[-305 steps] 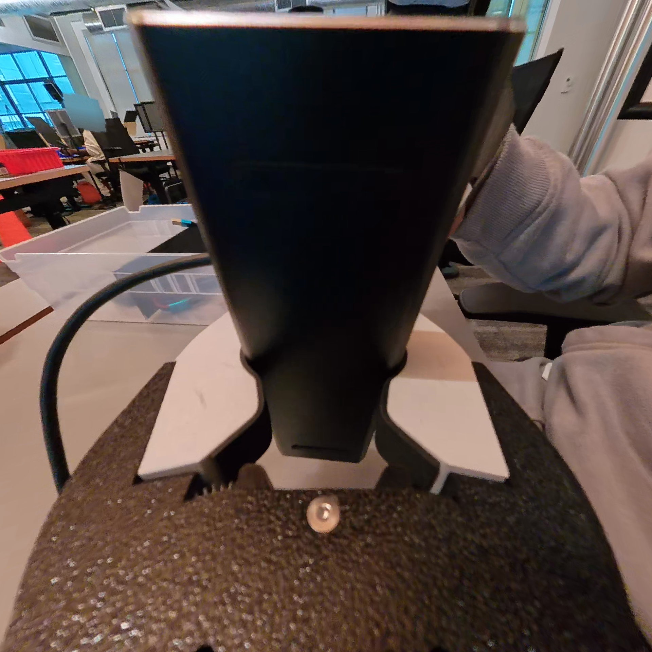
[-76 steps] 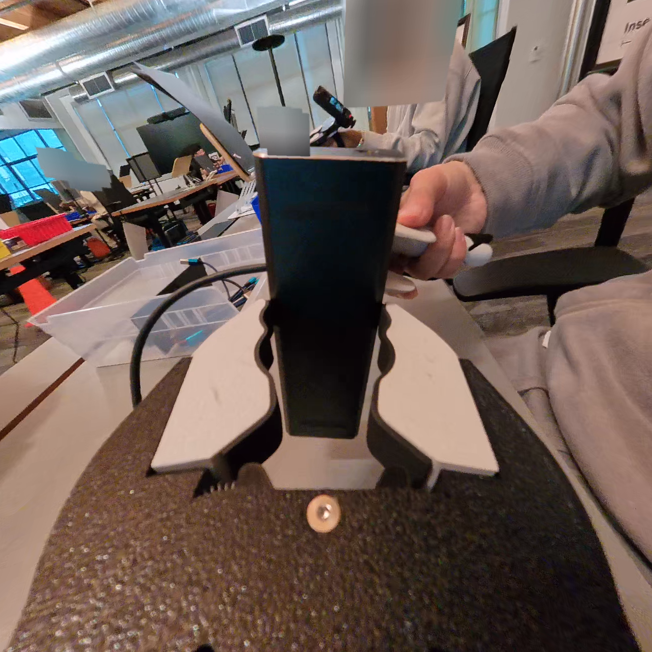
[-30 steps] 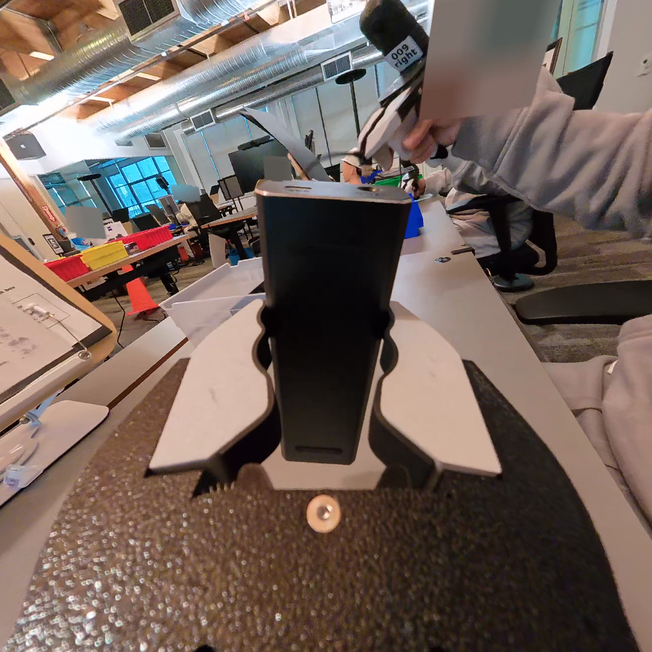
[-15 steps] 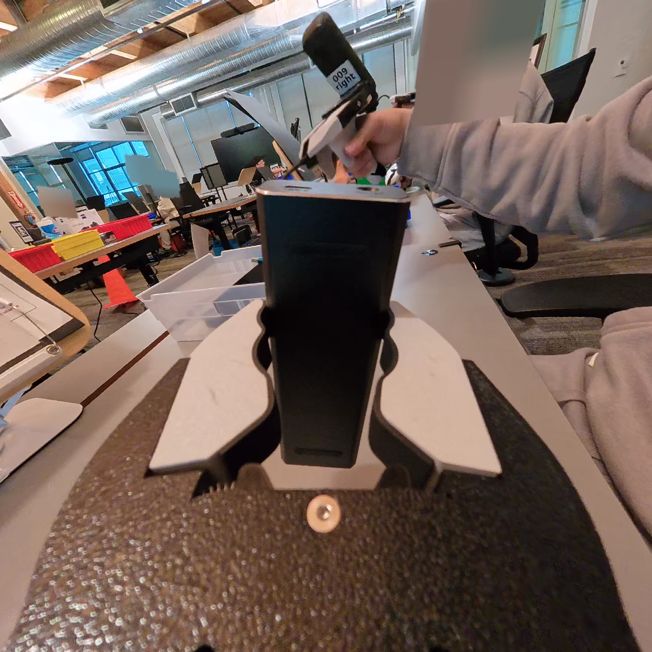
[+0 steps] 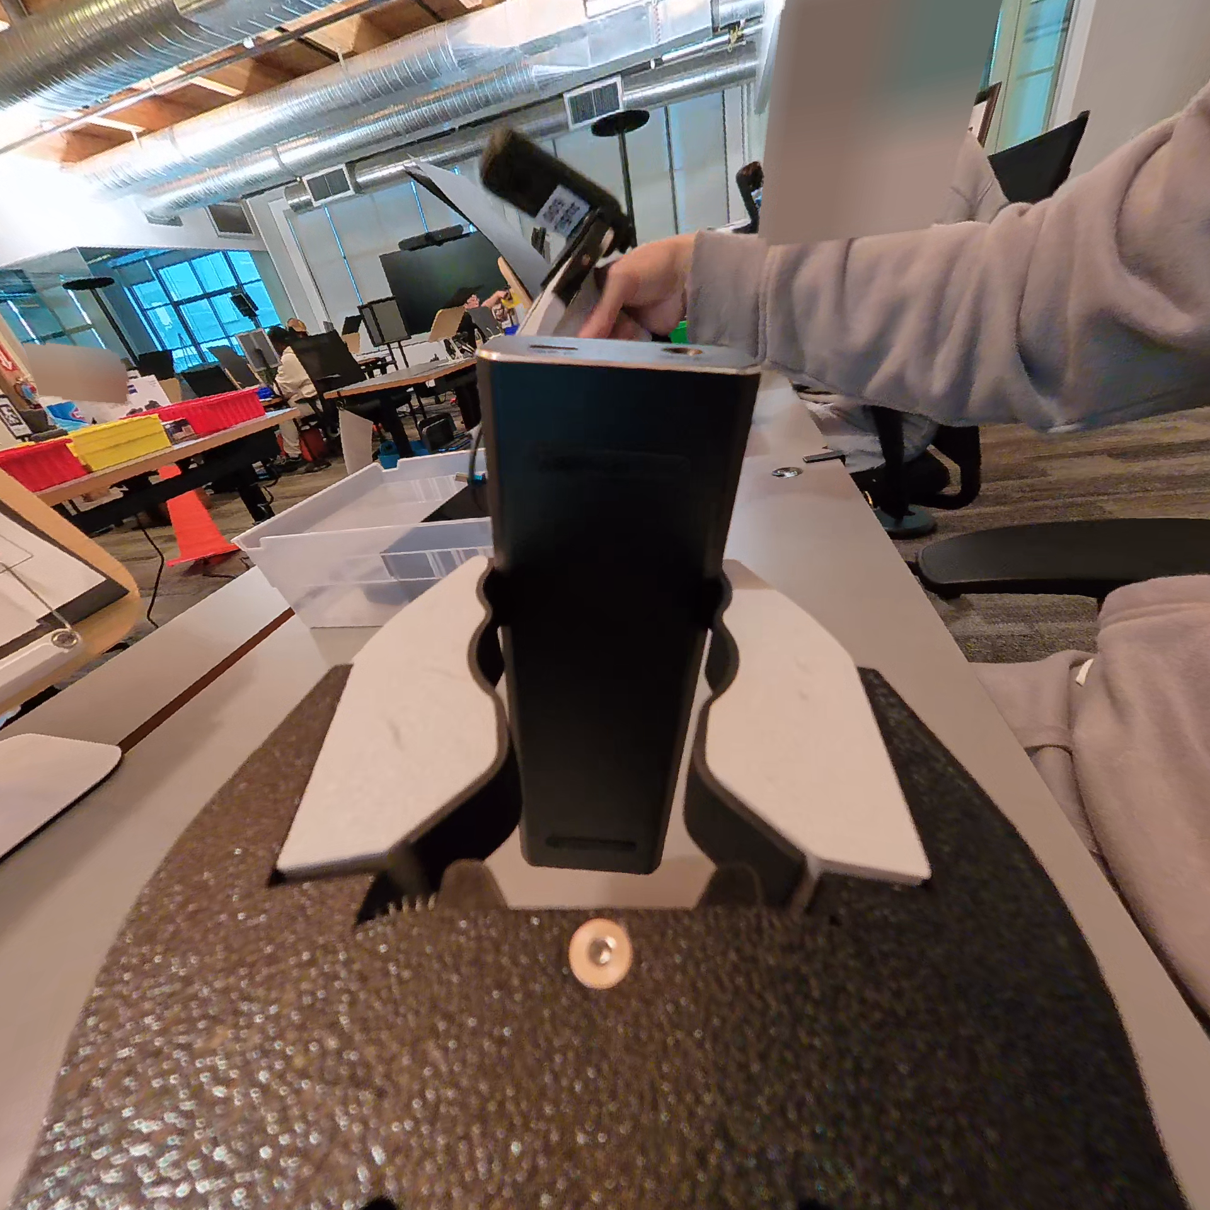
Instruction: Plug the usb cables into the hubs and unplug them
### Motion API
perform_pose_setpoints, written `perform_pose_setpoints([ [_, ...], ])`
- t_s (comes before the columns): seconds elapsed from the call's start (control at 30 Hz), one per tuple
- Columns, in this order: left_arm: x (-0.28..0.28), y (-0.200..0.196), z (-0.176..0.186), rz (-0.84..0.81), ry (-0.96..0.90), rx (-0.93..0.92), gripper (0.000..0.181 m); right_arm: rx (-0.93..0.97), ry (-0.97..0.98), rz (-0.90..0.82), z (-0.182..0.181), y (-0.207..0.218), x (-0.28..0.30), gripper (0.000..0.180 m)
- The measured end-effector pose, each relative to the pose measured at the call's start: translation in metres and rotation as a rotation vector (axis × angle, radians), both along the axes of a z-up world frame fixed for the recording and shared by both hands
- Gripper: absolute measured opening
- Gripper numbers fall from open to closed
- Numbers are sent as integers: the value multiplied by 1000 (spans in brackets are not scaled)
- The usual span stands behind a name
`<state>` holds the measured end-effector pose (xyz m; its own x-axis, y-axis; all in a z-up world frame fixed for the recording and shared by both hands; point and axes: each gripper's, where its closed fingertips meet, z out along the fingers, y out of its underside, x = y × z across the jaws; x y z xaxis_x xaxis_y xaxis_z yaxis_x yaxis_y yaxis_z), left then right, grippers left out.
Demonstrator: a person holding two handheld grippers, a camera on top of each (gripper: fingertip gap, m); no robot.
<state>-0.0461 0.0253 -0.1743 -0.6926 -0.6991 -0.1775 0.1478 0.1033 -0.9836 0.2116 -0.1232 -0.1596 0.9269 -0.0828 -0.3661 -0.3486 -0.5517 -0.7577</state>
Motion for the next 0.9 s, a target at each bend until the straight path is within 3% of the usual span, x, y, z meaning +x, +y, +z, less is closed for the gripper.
perform_pose_setpoints([
  [0.2,2,0,-3,-2,13,-1,60,-496,-265,-228,-77,-31,68,8],
  [0.3,2,-1,-5,-7,16,-5,60,-722,-510,-206,-95,-47,85,29],
  [0.4,3,-1,-5,-5,16,-3,60,-730,-645,-236,-91,-43,93,52],
  [0.47,3,0,-5,-3,15,-10,60,-642,-653,-285,-78,-32,86,65],
  [0.53,4,2,-5,-1,15,-21,60,-385,-613,-230,-55,5,49,74],
  [0.63,5,2,-4,-4,16,-43,60,107,-457,84,-14,71,-73,84],
  [0.7,5,0,-4,-21,18,-61,60,308,-414,239,6,96,-150,82],
  [0.8,4,-6,-4,-59,16,-95,60,436,-407,395,13,123,-234,74],
  [0.9,1,-13,-5,-87,8,-81,60,440,-445,485,12,142,-274,74],
])
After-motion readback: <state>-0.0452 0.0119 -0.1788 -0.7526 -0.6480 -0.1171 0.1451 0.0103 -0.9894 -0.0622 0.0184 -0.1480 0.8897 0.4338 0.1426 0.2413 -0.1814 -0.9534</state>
